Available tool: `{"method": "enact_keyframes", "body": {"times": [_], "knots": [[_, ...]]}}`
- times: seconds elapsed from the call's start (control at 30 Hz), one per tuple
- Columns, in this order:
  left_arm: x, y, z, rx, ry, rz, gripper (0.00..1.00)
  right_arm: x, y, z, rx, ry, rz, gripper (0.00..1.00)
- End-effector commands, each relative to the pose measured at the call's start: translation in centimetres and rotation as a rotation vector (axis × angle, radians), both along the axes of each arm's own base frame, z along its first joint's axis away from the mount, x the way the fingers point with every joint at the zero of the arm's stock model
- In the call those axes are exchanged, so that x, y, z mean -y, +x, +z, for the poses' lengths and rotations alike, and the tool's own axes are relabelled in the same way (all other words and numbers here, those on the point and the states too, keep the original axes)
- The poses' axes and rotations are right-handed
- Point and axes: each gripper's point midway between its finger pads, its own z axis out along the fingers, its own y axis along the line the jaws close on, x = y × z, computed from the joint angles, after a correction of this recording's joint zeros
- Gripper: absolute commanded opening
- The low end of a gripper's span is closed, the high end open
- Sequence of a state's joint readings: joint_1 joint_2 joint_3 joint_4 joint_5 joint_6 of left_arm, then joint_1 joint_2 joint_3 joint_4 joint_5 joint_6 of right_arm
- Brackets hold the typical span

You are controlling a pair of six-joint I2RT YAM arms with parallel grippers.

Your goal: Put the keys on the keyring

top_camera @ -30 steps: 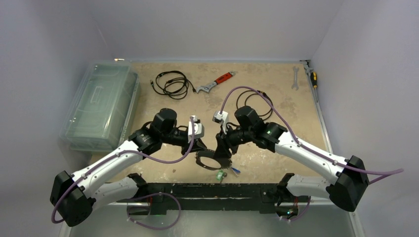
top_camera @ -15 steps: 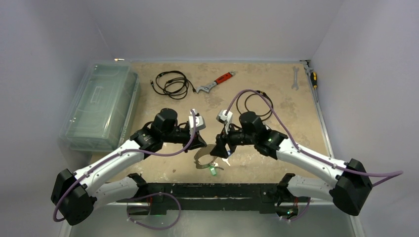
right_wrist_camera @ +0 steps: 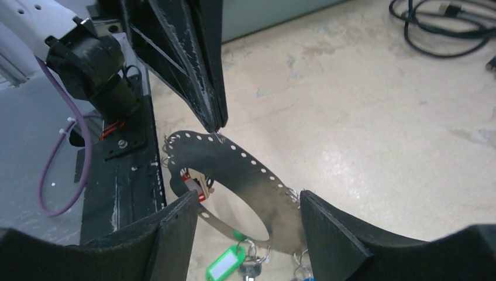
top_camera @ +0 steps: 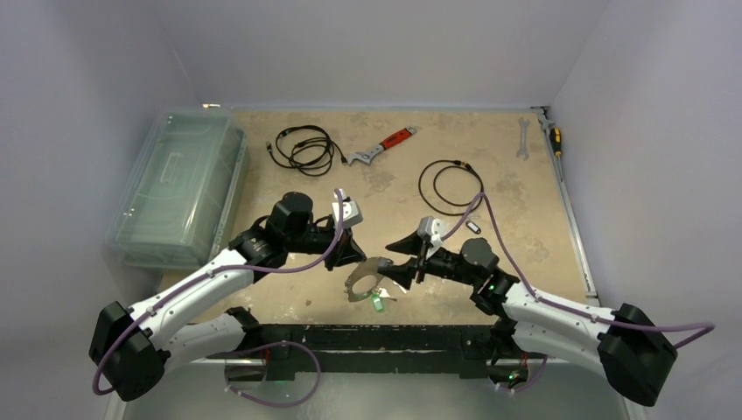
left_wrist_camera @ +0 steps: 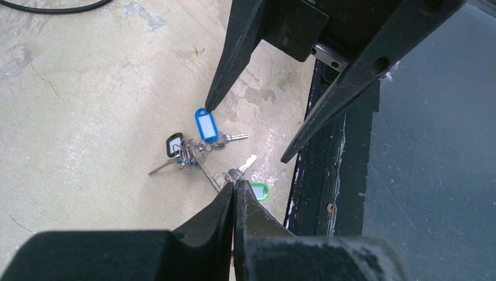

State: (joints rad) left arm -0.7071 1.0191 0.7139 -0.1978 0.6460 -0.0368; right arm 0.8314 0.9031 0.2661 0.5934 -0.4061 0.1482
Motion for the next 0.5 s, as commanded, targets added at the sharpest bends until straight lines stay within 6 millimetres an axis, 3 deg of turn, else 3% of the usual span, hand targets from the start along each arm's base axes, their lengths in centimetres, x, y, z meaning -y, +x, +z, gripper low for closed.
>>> {"method": "enact_keyframes", "body": {"times": [0.0, 0.17, 0.47], "knots": [[0.9, 0.7, 2.7, 0.04, -0.071, -0.003, 0.0, -1.0, 0.1, 5.9, 0.216, 0.208, 0.024, 0.63], [1.0, 0.7, 2.8, 0.033, -0.074, -0.002, 0.0, -2.3, -1.1, 5.3, 0.229, 0.23, 0.117, 0.61], [0.9, 0.8, 2.9, 0.031, -0.075, 0.009, 0.0, -3.6, -1.5, 4.0, 0.244, 0.199, 0.174, 0.58]]}}
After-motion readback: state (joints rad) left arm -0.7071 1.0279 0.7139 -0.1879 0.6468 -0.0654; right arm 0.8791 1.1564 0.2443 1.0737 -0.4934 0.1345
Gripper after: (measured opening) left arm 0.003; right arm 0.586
